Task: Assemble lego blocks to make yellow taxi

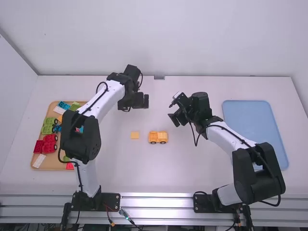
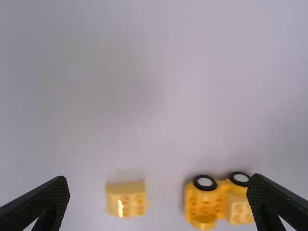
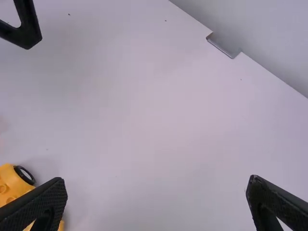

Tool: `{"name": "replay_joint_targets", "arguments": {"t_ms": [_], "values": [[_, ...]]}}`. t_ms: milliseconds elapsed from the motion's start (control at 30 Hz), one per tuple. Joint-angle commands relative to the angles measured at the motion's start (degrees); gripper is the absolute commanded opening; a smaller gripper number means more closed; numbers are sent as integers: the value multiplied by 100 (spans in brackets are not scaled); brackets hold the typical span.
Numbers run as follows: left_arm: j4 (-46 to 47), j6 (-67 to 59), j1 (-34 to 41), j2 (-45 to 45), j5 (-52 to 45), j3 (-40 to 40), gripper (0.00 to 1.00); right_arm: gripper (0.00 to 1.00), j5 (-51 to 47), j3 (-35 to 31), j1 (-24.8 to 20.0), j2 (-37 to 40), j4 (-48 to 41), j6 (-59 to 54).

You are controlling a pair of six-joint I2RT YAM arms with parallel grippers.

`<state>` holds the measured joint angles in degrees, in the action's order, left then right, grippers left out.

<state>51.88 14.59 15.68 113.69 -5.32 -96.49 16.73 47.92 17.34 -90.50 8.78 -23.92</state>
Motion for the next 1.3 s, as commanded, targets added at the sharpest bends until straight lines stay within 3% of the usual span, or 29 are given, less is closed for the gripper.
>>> {"name": "replay_joint_targets", "arguments": {"t_ms": [0, 233, 567, 833, 1000, 1267], "values": [[131, -1810, -26, 22, 240, -63, 99, 99, -24, -44, -7, 177, -13, 4], [-166, -4253, -26, -68, 256, 101, 99, 99, -11, -44, 0, 177, 70, 4], [501, -9018, -905, -713, -3040, 938, 99, 99, -24, -44, -7, 177, 109, 7], [-90, -9687, -1735, -710, -4050, 1808, 99, 99, -24, -44, -7, 177, 109, 9], [-291, -11199, -1985, -710, -4629, 2472, 99, 99, -24, -44, -7, 177, 107, 9], [-2529, -9720, -1930, -706, -4966, 3560, 99, 98, -22, -44, -7, 177, 109, 9]]}}
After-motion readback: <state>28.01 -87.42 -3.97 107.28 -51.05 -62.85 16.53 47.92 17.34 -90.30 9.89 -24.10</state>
